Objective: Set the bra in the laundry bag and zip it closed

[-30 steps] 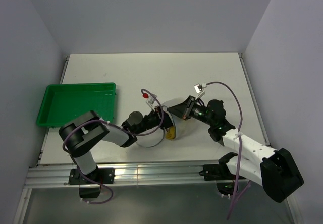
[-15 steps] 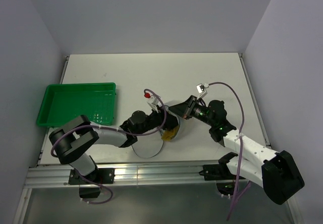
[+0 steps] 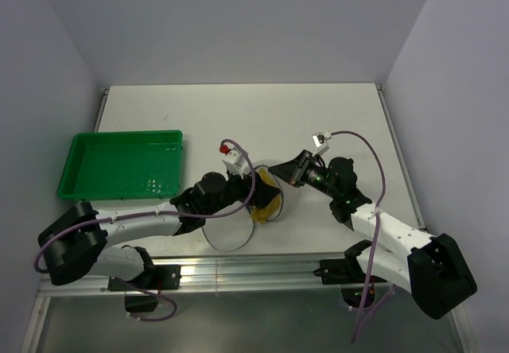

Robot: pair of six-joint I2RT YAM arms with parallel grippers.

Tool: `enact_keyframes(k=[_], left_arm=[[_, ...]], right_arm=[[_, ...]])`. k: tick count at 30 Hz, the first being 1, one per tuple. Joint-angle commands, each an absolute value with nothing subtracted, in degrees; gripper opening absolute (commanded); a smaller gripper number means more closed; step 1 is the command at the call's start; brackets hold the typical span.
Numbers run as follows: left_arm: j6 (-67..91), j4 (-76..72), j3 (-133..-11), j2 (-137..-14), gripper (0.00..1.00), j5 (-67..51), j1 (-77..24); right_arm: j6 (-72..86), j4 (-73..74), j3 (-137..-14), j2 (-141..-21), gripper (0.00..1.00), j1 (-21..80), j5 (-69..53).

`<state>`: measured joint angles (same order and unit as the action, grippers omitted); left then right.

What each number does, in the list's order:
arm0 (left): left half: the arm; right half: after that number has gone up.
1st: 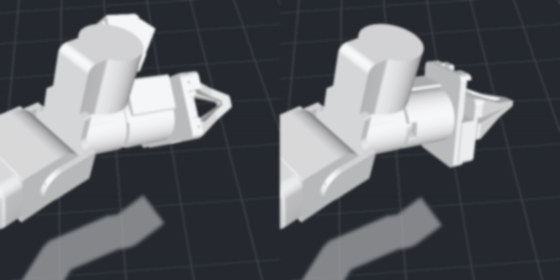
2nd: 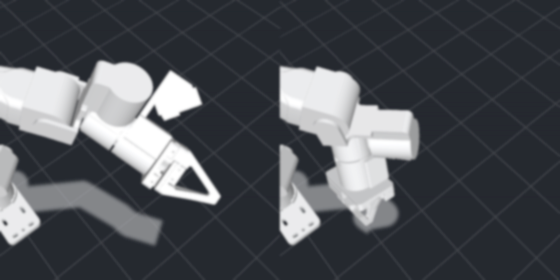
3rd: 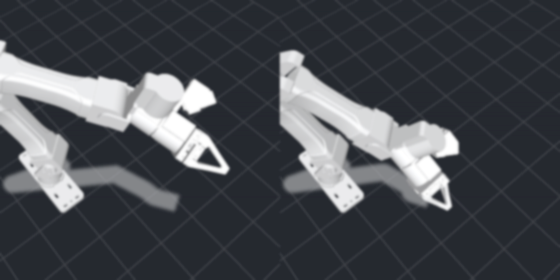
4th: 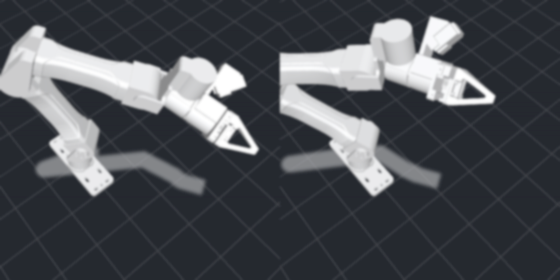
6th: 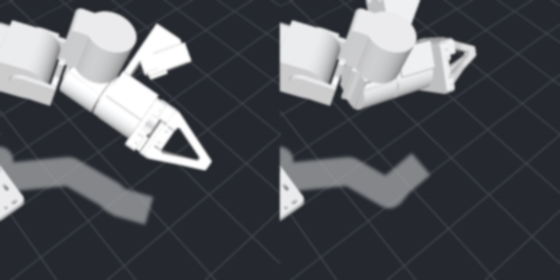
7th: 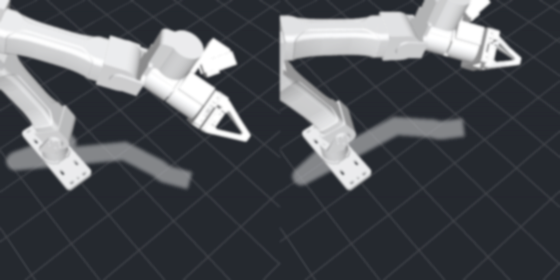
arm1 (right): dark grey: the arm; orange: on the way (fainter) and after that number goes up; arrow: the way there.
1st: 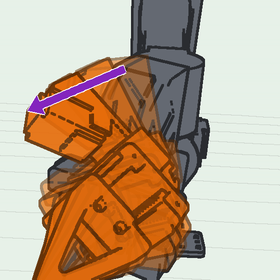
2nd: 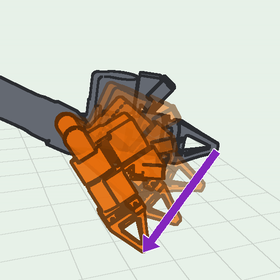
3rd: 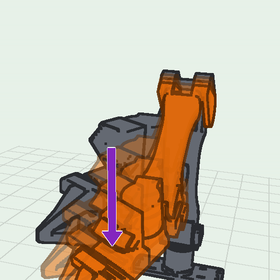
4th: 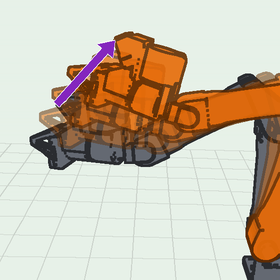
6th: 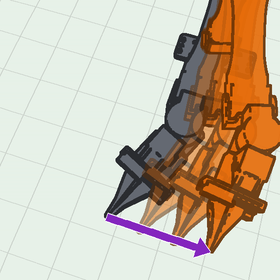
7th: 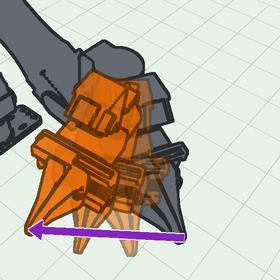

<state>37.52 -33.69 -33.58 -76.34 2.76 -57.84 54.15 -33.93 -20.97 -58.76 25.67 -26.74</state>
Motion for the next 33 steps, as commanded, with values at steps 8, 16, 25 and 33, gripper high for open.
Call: enact_keyframes(k=[8,16,25,33], left_arm=[[30.4,-14.1,-38.4,-65.7,0.96,3.4,-58.3],[32.3,-8.6,-34.6,-54.3,0.97,5.3,-58.3],[52.0,17.9,-27.8,-36.4,0.88,22.8,-58.3],[72.2,33.7,-17.9,-24.2,0.75,21.3,-58.3]], right_arm=[[54.1,-38.1,-20.1,-58.7,0.00,24.0,-27.4],[54.7,-39.6,-19.6,-59.7,0.00,23.6,-27.9],[55.6,-42.6,-19.2,-61.5,0.00,23.5,-28.4],[55.2,-42.5,-19.0,-60.7,0.00,23.4,-28.4]])
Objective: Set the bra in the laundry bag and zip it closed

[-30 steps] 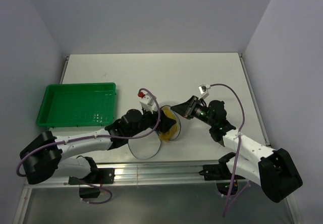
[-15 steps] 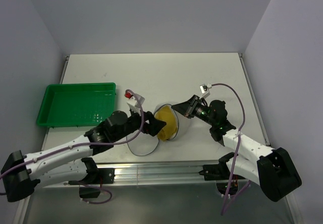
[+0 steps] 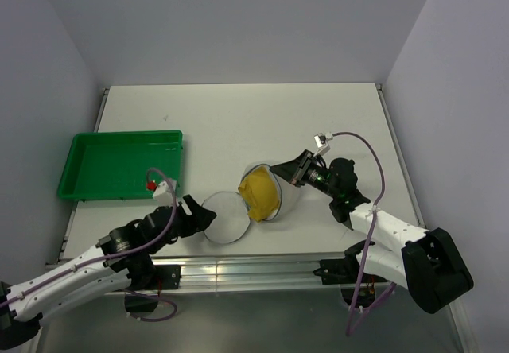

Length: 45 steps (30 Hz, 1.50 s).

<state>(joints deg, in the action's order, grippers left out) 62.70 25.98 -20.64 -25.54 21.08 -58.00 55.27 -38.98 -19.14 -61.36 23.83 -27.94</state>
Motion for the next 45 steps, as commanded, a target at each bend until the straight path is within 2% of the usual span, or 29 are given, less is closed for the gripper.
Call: enact_keyframes(k=[1,8,13,15,16,17,19,21,22,23,27,34,38,45], left_arm=[[72.9,33.6,-17.0,-24.3,0.74,20.8,-58.3],[74.9,29.3,-12.8,-32.2,0.69,22.0,-58.3],[73.6,18.3,-10.5,-35.2,0.60,22.4,-58.3],[73.1,15.9,-9.7,-35.7,0.51,22.8,-58.3],[73.1,15.0,-9.6,-36.2,0.39,23.4,-58.3],[72.9,14.7,-9.6,-36.3,0.33,24.2,-58.3],[72.0,13.2,-9.6,-36.3,0.23,25.0,-58.3],[71.5,12.8,-9.9,-36.0,0.17,27.0,-58.3],[71.2,12.9,-10.7,-35.8,0.04,27.6,-58.3],[70.9,13.4,-11.5,-35.5,0.00,28.3,-58.3],[64.5,16.9,-20.7,-32.3,0.00,30.3,-58.3],[51.5,25.6,-52.2,-35.4,0.00,25.2,-58.3],[48.8,24.8,-58.6,-38.1,0.00,21.4,-58.3],[47.8,22.2,-55.9,-41.5,0.00,23.5,-58.3]], right_arm=[[55.1,-42.5,-19.1,-60.6,0.00,23.3,-28.4],[55.0,-42.2,-19.1,-60.4,0.00,23.3,-28.7],[54.8,-41.9,-19.1,-60.2,0.00,23.1,-29.0],[54.8,-41.8,-19.1,-60.3,0.00,23.0,-29.1],[54.8,-41.9,-19.1,-60.3,0.00,23.0,-29.1],[54.8,-41.8,-19.1,-60.4,0.00,23.0,-29.2],[54.8,-42.1,-19.0,-60.6,0.00,23.0,-29.2],[55.1,-42.6,-18.7,-60.7,0.00,23.0,-29.2],[55.2,-42.8,-18.6,-60.7,0.00,23.0,-29.2],[55.2,-42.8,-18.5,-60.7,0.00,23.0,-29.3],[54.7,-42.5,-18.3,-61.1,0.00,23.0,-28.8],[50.4,-36.0,-20.9,-63.9,0.00,23.0,-22.9],[48.0,-32.4,-22.4,-63.5,0.00,23.1,-20.0],[46.4,-26.2,-22.0,-56.2,0.00,24.9,-18.5]])
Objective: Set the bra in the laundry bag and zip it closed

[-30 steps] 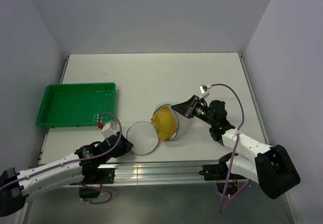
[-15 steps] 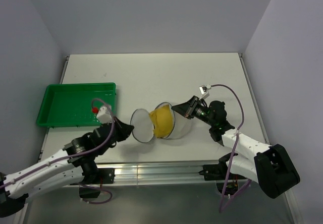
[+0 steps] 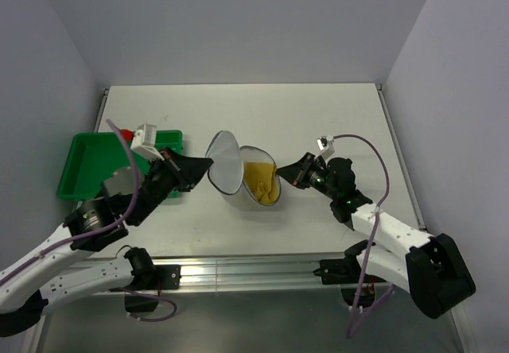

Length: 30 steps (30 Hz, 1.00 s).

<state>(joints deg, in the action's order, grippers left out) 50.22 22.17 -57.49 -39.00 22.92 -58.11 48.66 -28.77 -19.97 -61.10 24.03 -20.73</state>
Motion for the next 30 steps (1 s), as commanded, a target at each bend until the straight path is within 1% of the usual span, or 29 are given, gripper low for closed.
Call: enact_keyframes(k=[1,4,6,8,11,13,15,17,18,20,21,26,27,30], left_arm=[[47.8,22.4,-54.9,-41.8,0.00,24.1,-58.3],[47.4,23.6,-53.7,-43.1,0.00,26.7,-58.3],[47.3,24.4,-53.3,-44.0,0.00,28.1,-58.3],[46.0,22.7,-53.1,-45.1,0.00,26.8,-58.3],[43.6,22.1,-55.5,-47.5,0.00,25.0,-58.2],[41.3,21.9,-56.2,-48.2,0.00,27.7,-58.3],[38.5,19.9,-56.4,-49.2,0.00,29.3,-58.3],[36.4,20.0,-59.0,-51.1,0.00,28.7,-58.3],[33.9,20.4,-62.8,-53.3,0.00,28.5,-58.3],[31.2,22.4,-66.8,-55.6,0.00,28.2,-58.3],[28.6,23.2,-70.1,-58.1,0.00,28.3,-58.3],[21.5,25.0,-75.8,-65.0,0.00,26.7,-58.2],[19.3,24.6,-76.9,-66.6,0.00,24.0,-58.2],[15.7,24.9,-78.5,-69.5,0.00,21.9,-58.2]], right_arm=[[46.3,-25.4,-21.8,-53.4,0.00,25.0,-18.6],[45.7,-21.3,-21.4,-48.5,0.00,25.0,-18.9],[45.4,-19.3,-21.1,-47.2,0.00,25.4,-17.4],[44.5,-18.6,-21.4,-48.9,0.00,25.7,-16.2],[45.3,-18.1,-21.5,-49.8,0.00,26.4,-18.0],[44.3,-15.5,-21.6,-46.4,0.00,27.3,-13.5],[43.8,-13.1,-22.0,-45.6,0.00,27.3,-9.0],[43.5,-11.8,-23.2,-47.8,0.00,27.3,-9.2],[43.9,-11.3,-23.4,-48.8,0.00,27.3,-9.9],[47.7,-12.1,-22.3,-49.6,0.00,27.8,-13.8],[49.1,-12.0,-22.0,-48.7,0.00,28.6,-13.6],[55.1,-4.2,-22.7,-39.1,0.00,38.7,0.0],[57.0,-4.4,-21.9,-37.6,0.00,40.5,1.5],[64.9,-7.5,-17.6,-36.9,0.00,43.8,3.9]])
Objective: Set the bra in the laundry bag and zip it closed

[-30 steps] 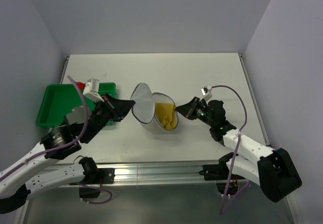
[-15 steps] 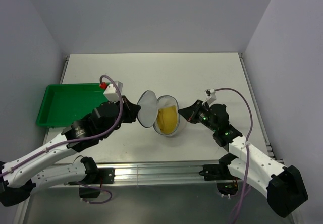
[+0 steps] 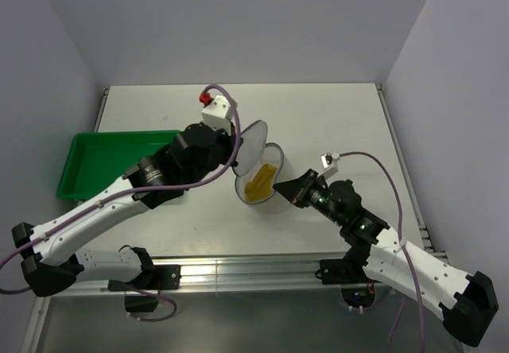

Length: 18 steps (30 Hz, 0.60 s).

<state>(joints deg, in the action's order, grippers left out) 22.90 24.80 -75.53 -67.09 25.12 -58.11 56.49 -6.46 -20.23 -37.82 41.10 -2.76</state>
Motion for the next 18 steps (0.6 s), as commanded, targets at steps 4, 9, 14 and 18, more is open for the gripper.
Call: enact_keyframes(k=[4,9,14,18], left_arm=[[13.0,26.9,-78.2,-72.2,0.00,21.7,-58.2],[9.9,20.9,-71.0,-69.0,0.00,15.3,-58.6],[7.7,21.8,-70.5,-67.6,0.00,8.8,-58.8],[5.5,24.1,-73.6,-68.7,0.00,4.6,-59.1]], right_arm=[[70.2,-10.5,-16.2,-38.7,0.03,46.8,6.7],[66.8,-9.3,-18.7,-40.3,0.56,47.0,6.6],[52.3,-3.7,-22.9,-36.6,0.84,46.7,5.6],[31.7,5.3,-29.4,-33.9,0.81,46.3,0.4]])
